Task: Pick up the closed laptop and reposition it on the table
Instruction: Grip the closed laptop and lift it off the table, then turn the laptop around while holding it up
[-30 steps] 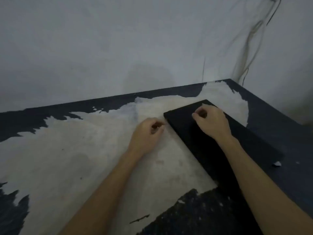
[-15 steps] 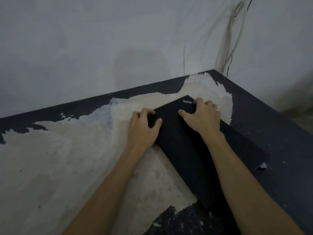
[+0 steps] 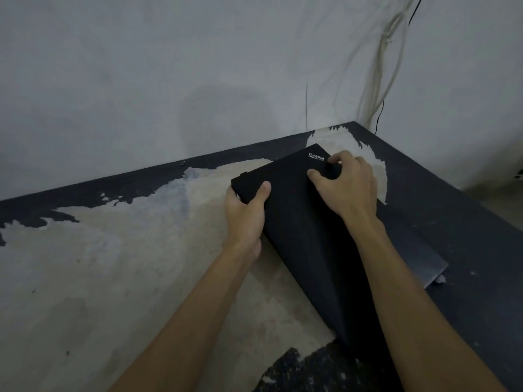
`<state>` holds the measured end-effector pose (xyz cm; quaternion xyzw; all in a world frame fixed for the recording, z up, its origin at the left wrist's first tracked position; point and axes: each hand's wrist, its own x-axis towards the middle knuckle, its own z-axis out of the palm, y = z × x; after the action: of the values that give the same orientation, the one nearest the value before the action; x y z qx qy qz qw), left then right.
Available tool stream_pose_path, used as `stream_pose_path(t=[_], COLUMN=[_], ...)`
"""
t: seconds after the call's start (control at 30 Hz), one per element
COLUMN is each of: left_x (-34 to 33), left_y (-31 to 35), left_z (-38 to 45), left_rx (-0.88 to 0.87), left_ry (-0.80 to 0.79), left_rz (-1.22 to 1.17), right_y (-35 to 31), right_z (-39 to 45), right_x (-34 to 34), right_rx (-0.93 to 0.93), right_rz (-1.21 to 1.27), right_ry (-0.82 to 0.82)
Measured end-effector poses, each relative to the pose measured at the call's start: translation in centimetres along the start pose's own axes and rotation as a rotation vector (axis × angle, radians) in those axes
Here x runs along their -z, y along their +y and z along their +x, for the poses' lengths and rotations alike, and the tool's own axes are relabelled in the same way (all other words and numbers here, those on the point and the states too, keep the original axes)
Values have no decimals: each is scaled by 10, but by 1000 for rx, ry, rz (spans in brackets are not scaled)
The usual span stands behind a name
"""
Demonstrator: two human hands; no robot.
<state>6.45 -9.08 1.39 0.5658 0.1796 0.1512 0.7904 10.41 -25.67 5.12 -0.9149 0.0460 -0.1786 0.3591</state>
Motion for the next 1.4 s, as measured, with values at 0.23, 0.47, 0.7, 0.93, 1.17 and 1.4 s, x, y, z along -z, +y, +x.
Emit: stream_pose_path(t=[0.23,0.47,0.7,0.93,1.17,1.4], left_x=[0,41,118,195,232,251], left_y=[14,65,112,140,145,143], left_z=[2,14,27,33,38,40], left_rx=[-17,18,68,37,83,116], left_ry=[48,-1,10,38,50,-27], left_rz=[35,2,16,86,65,166], right_y=[-11,-42,-92,-137,-160,-170], right_z=[-6,-10,-27,-54,-65,-70], right_x=[3,-2,-36,-80,-112,-132], right_rx=[8,26,4,-53,-203,-347], right_rz=[23,97,336,582,794,872], right_ry=[2,-92,-327,-602,-672,-624])
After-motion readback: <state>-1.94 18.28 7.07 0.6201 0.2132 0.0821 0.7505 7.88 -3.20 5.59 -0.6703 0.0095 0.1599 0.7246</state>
